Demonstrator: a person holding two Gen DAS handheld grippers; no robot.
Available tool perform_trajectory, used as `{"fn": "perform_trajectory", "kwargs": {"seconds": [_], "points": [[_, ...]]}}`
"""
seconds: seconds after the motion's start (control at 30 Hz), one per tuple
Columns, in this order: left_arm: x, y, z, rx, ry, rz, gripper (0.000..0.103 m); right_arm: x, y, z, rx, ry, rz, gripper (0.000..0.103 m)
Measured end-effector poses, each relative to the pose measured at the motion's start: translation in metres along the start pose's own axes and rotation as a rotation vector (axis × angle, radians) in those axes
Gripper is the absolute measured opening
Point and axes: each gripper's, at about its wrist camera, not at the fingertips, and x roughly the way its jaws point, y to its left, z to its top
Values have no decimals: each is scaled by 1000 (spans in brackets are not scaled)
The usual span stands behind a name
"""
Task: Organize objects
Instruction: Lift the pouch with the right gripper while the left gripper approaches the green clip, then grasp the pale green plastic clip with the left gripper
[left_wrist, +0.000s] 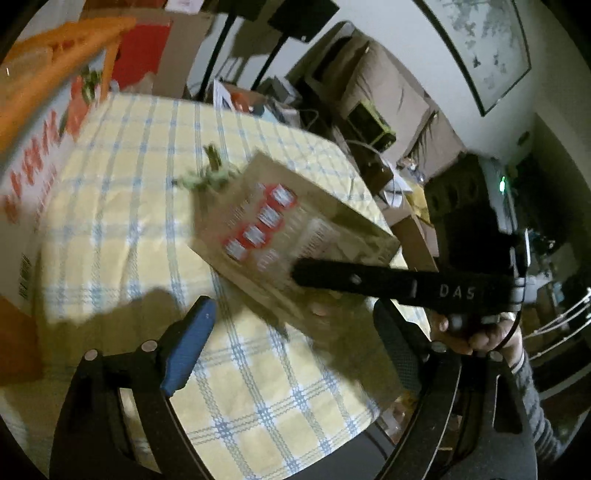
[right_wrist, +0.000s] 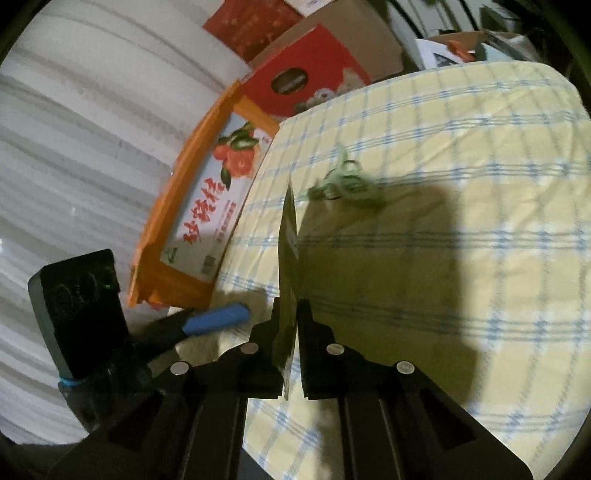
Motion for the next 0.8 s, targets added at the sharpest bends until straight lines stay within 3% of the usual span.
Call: {"fn": "perform_trajectory", "kwargs": {"seconds": [0.3, 0.43, 0.6, 0.8], "points": [[8, 8, 41, -70, -54, 114, 91, -44, -33, -9, 93, -82, 10, 5], [33, 5, 63, -3, -29, 238, 91, -65, -43, -11, 114, -119, 8, 5], [71, 2, 80, 57, 52, 330, 91, -85, -50, -13, 134, -154, 9, 5], [101, -10, 88, 148, 96, 407, 91, -93, -55, -15, 140, -167, 12, 5]]}}
